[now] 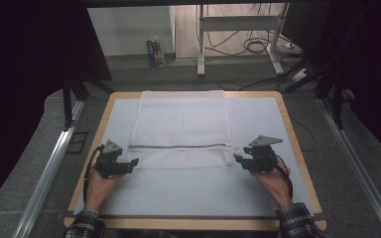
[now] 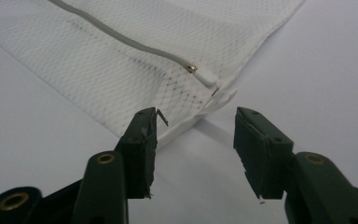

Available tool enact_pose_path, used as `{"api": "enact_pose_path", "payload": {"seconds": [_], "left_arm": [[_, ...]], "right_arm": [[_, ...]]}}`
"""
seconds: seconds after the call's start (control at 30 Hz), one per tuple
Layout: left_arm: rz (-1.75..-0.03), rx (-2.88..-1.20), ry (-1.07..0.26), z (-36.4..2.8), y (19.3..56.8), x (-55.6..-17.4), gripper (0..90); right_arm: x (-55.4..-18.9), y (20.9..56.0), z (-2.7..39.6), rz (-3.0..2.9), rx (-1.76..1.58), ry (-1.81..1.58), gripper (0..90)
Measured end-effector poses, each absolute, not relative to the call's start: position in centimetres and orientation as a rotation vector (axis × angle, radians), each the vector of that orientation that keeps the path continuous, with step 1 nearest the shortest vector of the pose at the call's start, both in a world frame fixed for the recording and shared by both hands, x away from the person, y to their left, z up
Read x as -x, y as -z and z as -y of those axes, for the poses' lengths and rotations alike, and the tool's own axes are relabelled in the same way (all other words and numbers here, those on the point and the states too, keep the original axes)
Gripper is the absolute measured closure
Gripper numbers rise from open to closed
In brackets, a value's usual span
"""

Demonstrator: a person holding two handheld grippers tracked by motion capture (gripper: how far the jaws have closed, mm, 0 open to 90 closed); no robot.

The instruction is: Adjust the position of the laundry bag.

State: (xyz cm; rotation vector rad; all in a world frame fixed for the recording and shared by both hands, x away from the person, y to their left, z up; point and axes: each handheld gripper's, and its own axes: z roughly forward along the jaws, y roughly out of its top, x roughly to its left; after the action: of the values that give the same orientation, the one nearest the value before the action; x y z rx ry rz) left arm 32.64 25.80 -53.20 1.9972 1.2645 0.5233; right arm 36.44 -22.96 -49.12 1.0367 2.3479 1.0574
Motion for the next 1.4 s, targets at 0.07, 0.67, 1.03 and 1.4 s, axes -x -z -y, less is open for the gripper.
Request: {"api": "enact_pose_path", "payload": {"seconds": [0.07,0.67,1.03,1.4], "left_arm": [[-1.268,-1.991,-0.522,-26.0,53.2,-33.0,25.4],[-1.346,-1.936,-0.557,-26.8,53.5,-36.1,54.9],[-1.399,-1.973,-0.521,-26.8,54.8,-36.7,49.2],[-1.427,-1.929,-0.472,-26.7,54.6,-36.6,82.7]], "right_arm": [[-37.0,49.2,22.7,-2.342,-1.038,-1.047,53.1],[-40.7,50.2,20.2,-2.337,-1.057,-0.977,61.2],[-41.2,51.8,19.2,-2.415,-1.075,-0.838,69.8],[-41.2,51.8,19.4,-2.431,-1.080,-0.858,85.2]]}}
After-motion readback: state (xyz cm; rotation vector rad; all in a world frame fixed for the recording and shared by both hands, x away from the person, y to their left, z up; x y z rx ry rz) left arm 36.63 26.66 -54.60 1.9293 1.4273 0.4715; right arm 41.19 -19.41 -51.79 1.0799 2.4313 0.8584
